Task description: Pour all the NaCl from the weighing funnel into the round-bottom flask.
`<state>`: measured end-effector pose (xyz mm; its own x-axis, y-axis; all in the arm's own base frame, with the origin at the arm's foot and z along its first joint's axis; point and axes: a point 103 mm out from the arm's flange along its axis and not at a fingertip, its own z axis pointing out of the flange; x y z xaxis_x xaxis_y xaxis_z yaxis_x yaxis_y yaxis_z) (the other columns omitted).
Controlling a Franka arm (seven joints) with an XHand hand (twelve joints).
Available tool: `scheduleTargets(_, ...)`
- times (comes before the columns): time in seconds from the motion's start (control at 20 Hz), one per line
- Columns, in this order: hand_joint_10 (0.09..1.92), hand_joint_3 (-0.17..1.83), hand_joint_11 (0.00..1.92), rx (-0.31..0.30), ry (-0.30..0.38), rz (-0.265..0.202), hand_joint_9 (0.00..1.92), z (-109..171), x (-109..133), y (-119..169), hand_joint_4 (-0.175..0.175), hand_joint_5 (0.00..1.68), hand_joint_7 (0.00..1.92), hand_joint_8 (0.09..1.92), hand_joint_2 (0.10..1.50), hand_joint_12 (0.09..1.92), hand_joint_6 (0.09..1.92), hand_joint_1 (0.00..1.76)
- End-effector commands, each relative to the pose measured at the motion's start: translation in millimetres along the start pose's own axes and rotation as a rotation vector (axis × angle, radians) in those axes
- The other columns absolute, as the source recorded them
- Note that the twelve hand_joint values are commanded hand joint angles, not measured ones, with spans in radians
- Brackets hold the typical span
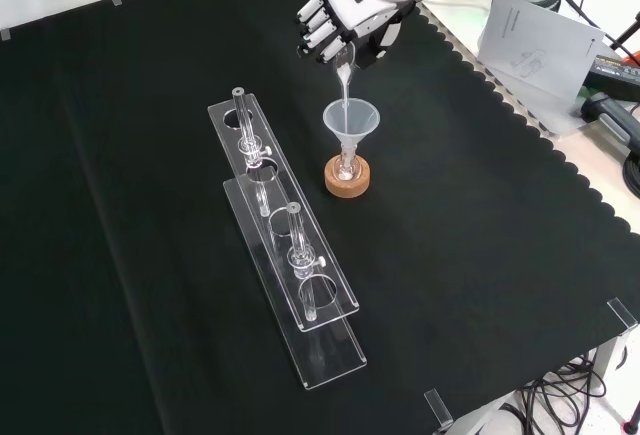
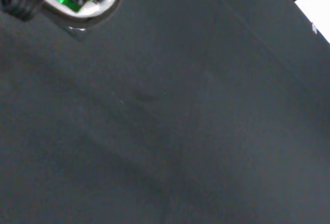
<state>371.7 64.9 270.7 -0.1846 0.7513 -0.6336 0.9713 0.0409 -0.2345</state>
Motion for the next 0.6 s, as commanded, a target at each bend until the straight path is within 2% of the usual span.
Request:
scheduleTargets(0.05,0.30,0.68,0.80,-0.003,-0.033,-0.003,0.98,-4,1,1,0.175,1.28,0.57,0.64,0.64,1.04,0.68,1.12)
scheduleTargets(0.6,0.30,0.68,0.80,-0.006,-0.073,-0.002,0.98,-14,1,-3,0.175,1.28,0.57,0.64,0.64,1.04,0.68,1.12)
